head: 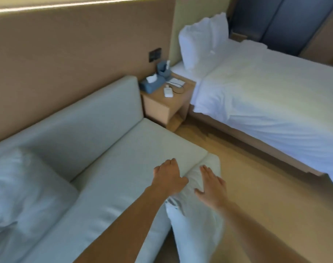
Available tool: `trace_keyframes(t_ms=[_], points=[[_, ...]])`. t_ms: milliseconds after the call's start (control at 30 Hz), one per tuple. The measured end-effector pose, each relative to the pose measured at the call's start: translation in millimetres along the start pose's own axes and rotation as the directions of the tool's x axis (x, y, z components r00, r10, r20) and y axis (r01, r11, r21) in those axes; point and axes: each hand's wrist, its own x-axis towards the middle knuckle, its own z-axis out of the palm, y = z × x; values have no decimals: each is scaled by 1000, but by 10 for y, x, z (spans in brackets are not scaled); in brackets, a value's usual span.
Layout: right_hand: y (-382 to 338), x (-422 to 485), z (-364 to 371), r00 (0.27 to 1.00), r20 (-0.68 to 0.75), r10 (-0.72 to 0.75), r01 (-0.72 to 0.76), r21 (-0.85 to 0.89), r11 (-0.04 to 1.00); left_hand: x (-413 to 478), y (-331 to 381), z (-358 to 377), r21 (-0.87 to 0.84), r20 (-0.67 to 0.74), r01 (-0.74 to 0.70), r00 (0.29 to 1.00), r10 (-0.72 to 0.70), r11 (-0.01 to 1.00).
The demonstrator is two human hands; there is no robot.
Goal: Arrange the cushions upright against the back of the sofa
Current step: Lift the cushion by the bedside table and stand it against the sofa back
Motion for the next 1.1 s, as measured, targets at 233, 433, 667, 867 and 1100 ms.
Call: trace_keyframes(t_ms=[233,433,667,867,1100], points=[[1746,357,-45,994,106,37,-47,94,994,804,1233,1307,129,152,156,973,-174,979],[2706,729,145,973,227,34,-84,214,973,1516,1618,1854,237,144,262,943,-300,936],[3276,1134,794,955,296,-20,-77,314,946,2646,1300,2423,272,112,315,928,-355,909],[3574,1219,1492,916,399,-55,-143,450,881,3137,768,3069,267,175,366,892,-418,892],[3764,1306,1565,864,503,15,-367,608,704,2237,1027,2973,170,-35,223,975,-220,960]])
